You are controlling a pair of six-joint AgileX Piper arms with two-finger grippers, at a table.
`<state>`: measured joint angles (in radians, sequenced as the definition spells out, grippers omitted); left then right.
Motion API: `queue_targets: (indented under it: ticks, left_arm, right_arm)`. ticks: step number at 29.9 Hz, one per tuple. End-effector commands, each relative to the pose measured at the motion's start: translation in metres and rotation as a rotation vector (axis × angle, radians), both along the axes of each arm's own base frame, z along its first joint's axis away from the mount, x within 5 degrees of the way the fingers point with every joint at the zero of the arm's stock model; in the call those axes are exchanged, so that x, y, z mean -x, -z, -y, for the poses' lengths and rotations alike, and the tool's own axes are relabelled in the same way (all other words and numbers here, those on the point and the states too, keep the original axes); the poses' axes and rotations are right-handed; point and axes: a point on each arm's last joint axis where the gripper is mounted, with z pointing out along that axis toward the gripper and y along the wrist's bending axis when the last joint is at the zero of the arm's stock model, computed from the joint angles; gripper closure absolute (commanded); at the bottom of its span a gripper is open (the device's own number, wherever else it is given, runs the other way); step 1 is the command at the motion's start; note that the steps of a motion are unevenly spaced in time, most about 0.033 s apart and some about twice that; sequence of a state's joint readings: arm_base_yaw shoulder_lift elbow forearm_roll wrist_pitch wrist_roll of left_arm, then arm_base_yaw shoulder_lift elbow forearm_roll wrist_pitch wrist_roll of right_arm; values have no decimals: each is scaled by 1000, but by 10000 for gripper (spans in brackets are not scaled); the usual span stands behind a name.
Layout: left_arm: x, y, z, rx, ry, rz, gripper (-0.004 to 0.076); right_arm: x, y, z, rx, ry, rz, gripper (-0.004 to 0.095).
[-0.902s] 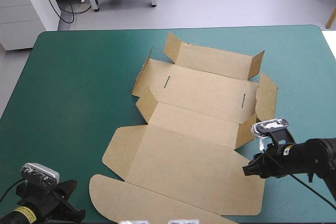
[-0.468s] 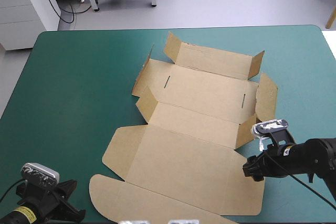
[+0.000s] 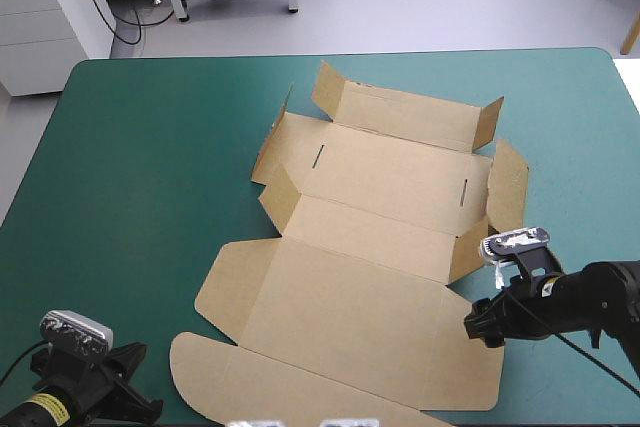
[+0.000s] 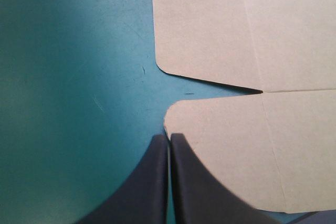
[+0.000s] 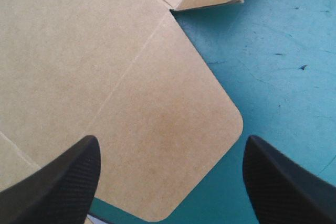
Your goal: Fold the box
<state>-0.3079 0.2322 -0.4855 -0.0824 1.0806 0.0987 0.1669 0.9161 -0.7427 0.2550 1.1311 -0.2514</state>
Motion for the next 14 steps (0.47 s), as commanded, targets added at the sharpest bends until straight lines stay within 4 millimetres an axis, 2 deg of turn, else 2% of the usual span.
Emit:
queue_targets:
  ticks: [1,10,14]
  left_arm:
    - [-3,-10,2,40,-3,57,731]
    - [-3,-10,2,40,-3,57,731]
    - [-3,-10,2,40,-3,57,731]
  right_arm:
    - [-3,-27,0,-1,-7,62,209]
    - [-14,-110,10,36,125,336,209]
    - [-29,-143,8,9,149,411,209]
